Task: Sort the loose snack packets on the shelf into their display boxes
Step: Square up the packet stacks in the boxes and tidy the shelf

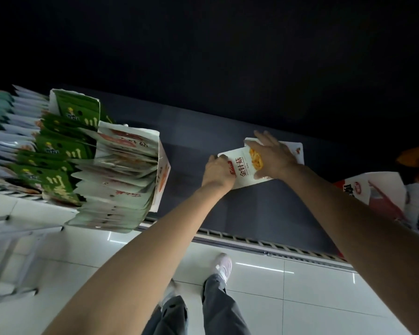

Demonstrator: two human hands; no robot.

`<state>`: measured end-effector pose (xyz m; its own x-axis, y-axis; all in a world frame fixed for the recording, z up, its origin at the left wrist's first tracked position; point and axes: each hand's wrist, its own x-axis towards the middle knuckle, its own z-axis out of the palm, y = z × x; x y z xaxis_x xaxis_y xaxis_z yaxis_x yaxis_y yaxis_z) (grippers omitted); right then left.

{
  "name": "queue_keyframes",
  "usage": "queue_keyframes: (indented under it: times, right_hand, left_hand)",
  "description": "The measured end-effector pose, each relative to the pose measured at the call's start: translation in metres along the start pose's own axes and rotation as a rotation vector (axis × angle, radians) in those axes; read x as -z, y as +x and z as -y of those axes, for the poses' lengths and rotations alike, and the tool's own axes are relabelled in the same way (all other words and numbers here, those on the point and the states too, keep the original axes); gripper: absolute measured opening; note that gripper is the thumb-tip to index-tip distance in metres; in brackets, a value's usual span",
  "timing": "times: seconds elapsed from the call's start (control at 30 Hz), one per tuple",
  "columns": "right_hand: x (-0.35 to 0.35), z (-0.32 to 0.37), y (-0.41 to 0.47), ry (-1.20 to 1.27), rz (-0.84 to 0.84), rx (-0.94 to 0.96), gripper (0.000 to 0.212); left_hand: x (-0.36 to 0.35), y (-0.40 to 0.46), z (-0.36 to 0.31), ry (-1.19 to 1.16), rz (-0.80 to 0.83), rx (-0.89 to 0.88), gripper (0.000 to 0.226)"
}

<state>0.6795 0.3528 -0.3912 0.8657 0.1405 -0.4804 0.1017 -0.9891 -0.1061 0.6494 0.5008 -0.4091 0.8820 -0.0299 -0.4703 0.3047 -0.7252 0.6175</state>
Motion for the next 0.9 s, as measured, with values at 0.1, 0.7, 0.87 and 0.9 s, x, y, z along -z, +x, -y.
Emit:
queue_keyframes:
  times: [0.1,0.7,0.87,0.9]
  right_hand:
    - [0.003,0.01,0.002,-0.048,-0.027,0.003,0.093]
    - [0.089,0.129,-0.112,1.457,-0.475,0.11,0.019]
    - [0.102,0.194,-0.107,1.368,-0.501,0.19,0.012]
    - [0.098,0.203,-0.104,1.333,-0.493,0.18,0.01]
  left_hand:
    - [0.006,-0.005,0.012,0.031,-0.007,-0.031,0.03]
    - [0.175,-0.111,-0.001,-0.232,-0.441,-0.55,0.024]
    - [0.234,-0.119,0.037,-0.144,-0.536,-0.545,0.012]
    - [0.242,-0.118,0.047,-0.113,-0.53,-0.515,0.014]
